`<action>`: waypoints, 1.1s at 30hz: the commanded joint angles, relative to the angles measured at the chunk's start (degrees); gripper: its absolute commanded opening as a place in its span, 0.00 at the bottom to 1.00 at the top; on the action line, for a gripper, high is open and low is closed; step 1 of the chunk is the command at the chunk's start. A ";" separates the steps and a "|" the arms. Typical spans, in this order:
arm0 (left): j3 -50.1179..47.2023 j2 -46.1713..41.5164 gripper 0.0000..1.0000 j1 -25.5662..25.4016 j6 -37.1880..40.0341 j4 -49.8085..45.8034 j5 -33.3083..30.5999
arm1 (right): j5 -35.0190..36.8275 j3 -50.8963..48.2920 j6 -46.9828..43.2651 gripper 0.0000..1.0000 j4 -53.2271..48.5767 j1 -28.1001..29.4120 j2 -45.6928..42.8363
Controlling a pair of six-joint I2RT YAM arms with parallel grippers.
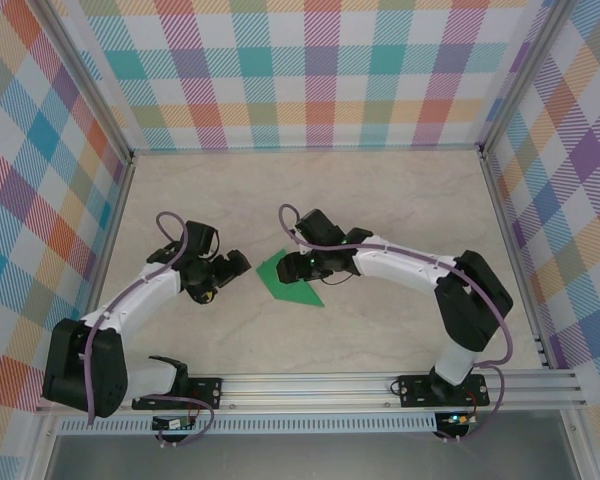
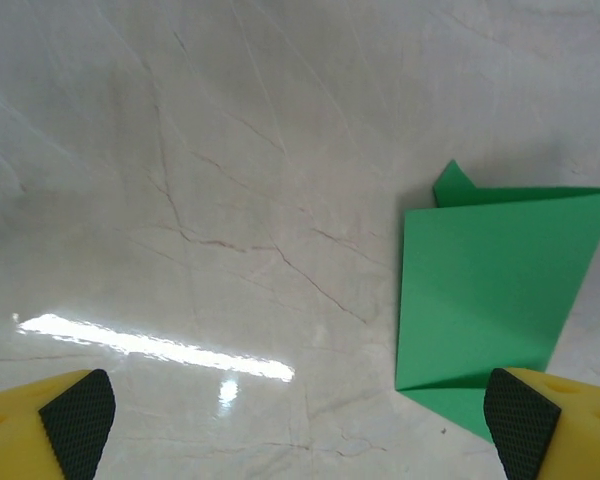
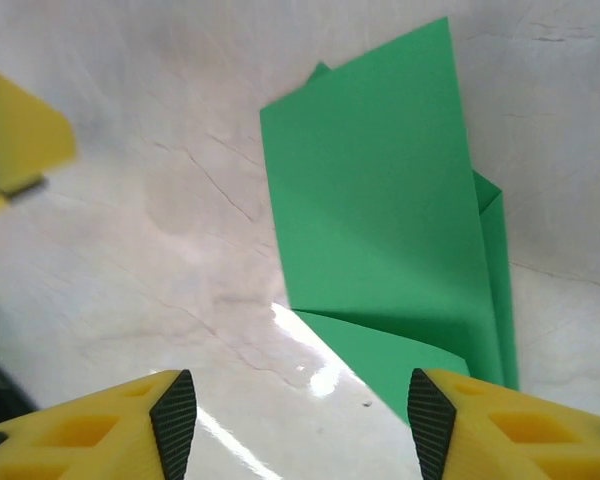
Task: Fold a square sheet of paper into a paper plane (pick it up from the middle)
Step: Move the paper to the center of the table, then fold the wing for the fifth time at the center of the table.
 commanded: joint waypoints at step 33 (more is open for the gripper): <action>-3.67 9.05 0.57 -15.26 -11.40 18.48 11.30 | -7.57 -5.56 8.36 0.47 7.66 -5.79 10.23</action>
